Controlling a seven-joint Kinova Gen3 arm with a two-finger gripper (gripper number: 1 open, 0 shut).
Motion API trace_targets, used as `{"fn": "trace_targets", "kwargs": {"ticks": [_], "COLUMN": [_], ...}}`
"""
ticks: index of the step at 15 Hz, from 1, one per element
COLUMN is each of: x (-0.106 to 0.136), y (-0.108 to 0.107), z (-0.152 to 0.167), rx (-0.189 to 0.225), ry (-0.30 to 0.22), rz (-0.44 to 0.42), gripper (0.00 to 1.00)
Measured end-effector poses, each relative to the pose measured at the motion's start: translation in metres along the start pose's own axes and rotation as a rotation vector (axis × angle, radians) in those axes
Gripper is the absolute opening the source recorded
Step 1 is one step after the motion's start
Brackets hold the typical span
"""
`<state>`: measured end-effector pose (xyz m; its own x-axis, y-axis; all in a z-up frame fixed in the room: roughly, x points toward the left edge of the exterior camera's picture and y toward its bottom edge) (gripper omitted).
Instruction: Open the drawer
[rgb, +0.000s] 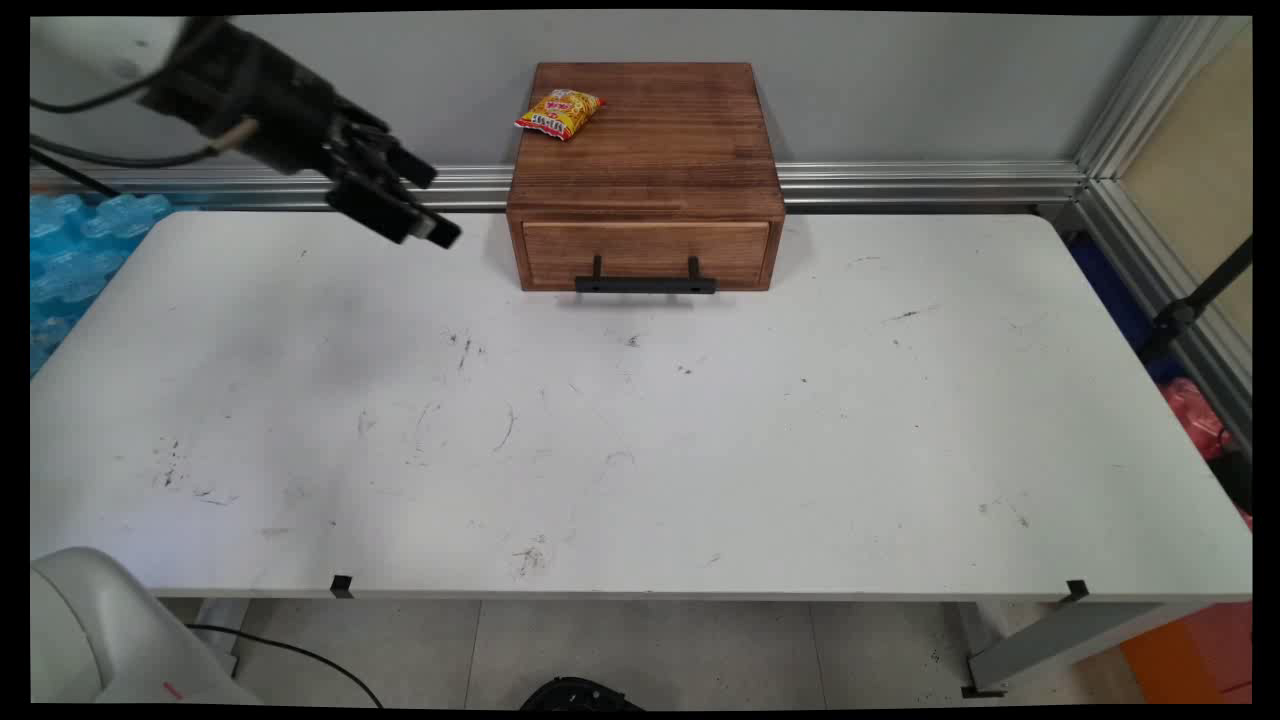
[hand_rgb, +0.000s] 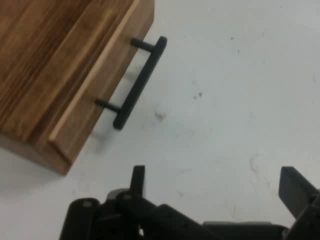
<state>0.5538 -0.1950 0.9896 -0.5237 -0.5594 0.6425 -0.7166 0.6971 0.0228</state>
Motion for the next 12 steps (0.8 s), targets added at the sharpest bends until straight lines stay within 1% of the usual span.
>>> {"fn": "trace_targets", "kwargs": {"ticks": [6, 9, 12], "x": [0.031, 0.046, 0.057], "y": [0.000, 0.002, 0.002], "z": [0.052, 0.082, 0.114], "rx": [0.002, 0.011, 0.030], "ry": [-0.027, -0.038, -0.051], "rz": [0.124, 0.194, 0.264], "gripper": [1.00, 1.00, 1.00]}}
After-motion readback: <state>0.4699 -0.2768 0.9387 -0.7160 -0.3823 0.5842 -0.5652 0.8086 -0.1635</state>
